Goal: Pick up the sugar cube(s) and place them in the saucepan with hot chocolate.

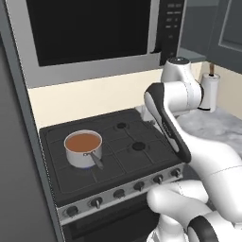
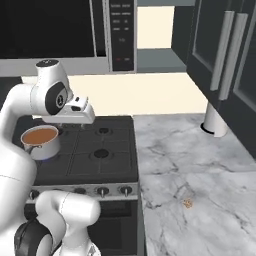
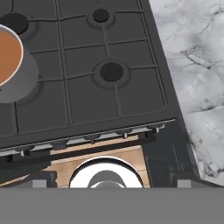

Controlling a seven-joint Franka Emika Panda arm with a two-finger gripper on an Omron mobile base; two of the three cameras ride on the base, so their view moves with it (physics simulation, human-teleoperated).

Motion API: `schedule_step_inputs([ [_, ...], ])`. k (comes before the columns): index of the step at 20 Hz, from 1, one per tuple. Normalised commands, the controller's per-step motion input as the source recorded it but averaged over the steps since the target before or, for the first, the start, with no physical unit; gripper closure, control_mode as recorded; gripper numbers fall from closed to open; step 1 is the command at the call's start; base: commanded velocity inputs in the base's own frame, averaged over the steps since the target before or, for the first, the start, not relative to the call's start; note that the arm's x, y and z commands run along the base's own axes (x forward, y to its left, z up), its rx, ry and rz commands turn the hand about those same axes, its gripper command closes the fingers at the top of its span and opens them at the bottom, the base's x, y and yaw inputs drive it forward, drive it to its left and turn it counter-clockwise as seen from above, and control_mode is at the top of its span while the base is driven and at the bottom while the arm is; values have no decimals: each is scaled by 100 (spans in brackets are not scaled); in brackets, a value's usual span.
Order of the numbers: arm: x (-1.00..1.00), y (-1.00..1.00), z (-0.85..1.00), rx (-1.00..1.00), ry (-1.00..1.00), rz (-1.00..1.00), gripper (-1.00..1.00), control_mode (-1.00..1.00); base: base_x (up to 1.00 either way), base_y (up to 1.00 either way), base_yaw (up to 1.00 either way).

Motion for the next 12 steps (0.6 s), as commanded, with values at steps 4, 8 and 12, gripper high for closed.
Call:
schedule_step_inputs([
  [4,0,0,0,0,0,0,-100,100,2,0,-26],
  [8,0,0,0,0,0,0,-100,100,13,13,-24],
  [12,0,0,0,0,0,0,-100,100,33,63,-32],
])
